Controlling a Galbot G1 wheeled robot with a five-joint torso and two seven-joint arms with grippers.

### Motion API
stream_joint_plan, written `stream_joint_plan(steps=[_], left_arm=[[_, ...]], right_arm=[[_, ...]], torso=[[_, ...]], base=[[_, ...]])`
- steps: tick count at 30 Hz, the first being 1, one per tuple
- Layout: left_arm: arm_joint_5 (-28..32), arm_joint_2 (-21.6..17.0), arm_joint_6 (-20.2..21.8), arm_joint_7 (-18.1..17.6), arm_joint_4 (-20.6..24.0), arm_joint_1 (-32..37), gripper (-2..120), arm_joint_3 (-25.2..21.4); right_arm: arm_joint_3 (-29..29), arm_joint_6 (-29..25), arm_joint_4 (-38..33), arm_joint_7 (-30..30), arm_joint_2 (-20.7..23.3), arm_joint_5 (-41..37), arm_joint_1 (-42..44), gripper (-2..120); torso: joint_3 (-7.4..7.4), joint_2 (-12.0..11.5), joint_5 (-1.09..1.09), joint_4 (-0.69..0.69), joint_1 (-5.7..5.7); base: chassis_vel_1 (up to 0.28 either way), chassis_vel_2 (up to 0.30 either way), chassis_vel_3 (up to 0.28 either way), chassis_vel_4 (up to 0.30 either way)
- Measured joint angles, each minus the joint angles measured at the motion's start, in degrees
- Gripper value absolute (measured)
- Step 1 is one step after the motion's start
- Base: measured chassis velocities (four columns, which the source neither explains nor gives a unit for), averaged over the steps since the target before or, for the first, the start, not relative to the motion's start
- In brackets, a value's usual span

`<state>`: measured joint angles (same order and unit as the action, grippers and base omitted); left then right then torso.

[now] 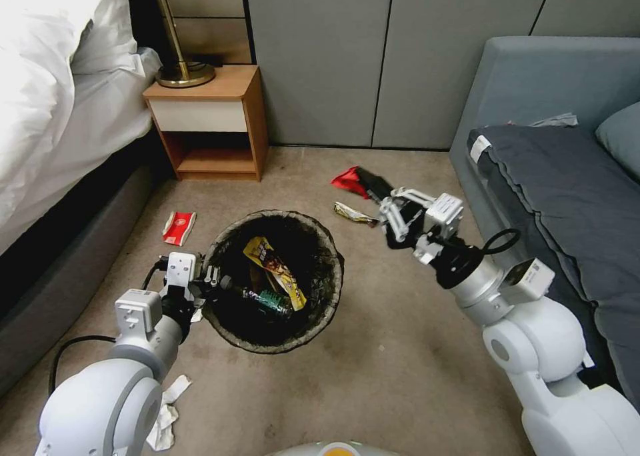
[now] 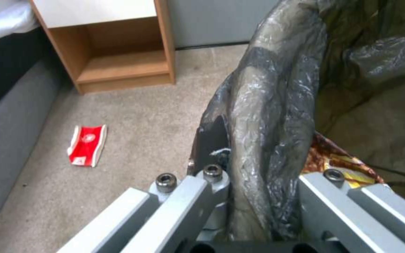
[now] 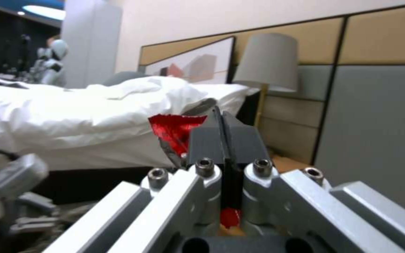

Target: Pick up the trash bin, then pick up the garbage from the floor and place it into the trash bin.

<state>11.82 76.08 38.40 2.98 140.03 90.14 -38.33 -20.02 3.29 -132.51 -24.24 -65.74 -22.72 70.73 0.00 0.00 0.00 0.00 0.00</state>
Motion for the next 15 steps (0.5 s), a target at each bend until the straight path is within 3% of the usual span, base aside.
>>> stream_joint_plan(steps=[7, 15], left_arm=[[-0.12, 0.08, 0.12, 0.0, 0.0, -0.13, 1, 0.22], [-0.1, -0.03, 0.27, 0.0, 0.28, -0.09, 1, 0.12]], right_arm=[[7.69, 0.26, 1.09, -0.01, -0.75, 5.83, 0.34, 0], [12.21, 0.12, 2.33, -0.07, -1.91, 9.18, 0.36, 0]], torso=[[0.0, 0.0, 0.0, 0.0, 0.0], [0.0, 0.0, 0.0, 0.0, 0.0]], base=[[0.0, 0.0, 0.0, 0.0], [0.0, 0.0, 0.0, 0.0]])
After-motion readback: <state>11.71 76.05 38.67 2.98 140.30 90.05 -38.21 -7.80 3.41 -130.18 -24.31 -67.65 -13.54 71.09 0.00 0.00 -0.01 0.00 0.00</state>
